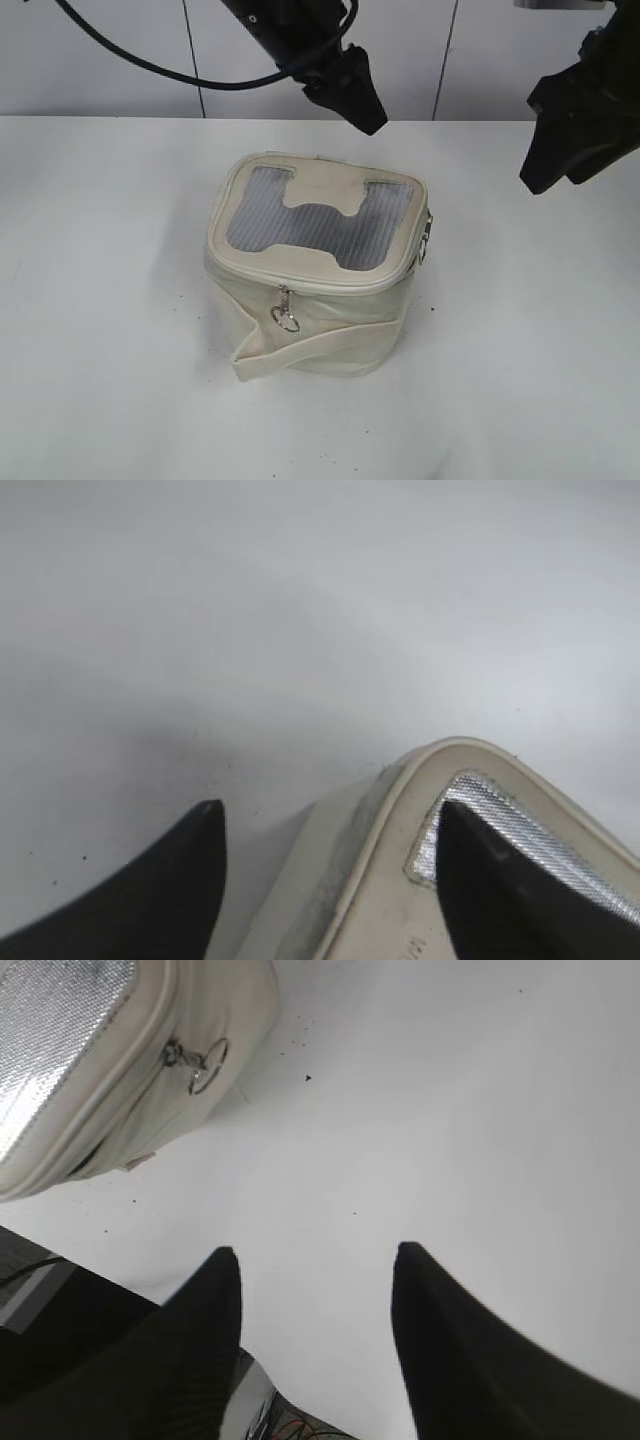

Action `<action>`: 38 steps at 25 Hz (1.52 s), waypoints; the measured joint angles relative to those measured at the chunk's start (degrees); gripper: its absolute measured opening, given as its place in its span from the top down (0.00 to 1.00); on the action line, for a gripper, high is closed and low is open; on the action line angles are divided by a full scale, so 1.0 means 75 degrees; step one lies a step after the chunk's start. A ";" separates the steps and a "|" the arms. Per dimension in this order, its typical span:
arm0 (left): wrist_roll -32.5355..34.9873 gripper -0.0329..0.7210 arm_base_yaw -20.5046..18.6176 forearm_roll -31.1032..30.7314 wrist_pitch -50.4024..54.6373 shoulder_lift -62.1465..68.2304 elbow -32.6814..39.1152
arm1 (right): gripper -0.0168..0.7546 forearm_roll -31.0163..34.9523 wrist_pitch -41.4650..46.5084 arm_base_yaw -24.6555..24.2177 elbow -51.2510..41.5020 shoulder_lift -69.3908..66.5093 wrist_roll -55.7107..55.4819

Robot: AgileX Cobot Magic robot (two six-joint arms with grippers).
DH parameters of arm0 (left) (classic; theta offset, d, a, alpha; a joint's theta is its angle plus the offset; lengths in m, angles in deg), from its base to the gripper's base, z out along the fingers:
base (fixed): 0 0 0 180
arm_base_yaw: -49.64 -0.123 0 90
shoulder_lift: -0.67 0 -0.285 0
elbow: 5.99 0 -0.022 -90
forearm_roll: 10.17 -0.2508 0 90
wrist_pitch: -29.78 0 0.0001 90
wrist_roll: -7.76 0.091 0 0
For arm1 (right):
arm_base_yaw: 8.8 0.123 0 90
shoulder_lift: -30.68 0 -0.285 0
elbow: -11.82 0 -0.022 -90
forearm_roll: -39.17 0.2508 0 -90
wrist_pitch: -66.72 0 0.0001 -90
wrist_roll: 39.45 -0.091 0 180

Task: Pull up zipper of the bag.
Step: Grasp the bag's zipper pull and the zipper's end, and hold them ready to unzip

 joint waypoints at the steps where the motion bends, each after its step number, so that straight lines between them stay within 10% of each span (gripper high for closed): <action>1: 0.0030 0.29 0.0000 0.0055 0.0010 0.0034 -0.0009 | 0.48 0.0063 0.0000 0.0000 -0.0015 -0.0001 -0.0022; 22: 0.0332 0.22 0.0044 0.0096 0.0049 0.0862 -0.0066 | 0.48 0.0226 0.0000 0.0000 -0.0044 0.0002 -0.0042; 30: 0.0157 0.88 0.0127 0.0054 0.0278 0.0885 -0.0067 | 0.48 0.0227 0.0000 0.0000 -0.0044 0.0002 -0.0042; 38: -0.1418 0.91 0.0250 -0.0849 0.0159 0.0753 -0.0074 | 0.48 0.0234 0.0000 0.0000 -0.0044 0.0002 -0.0034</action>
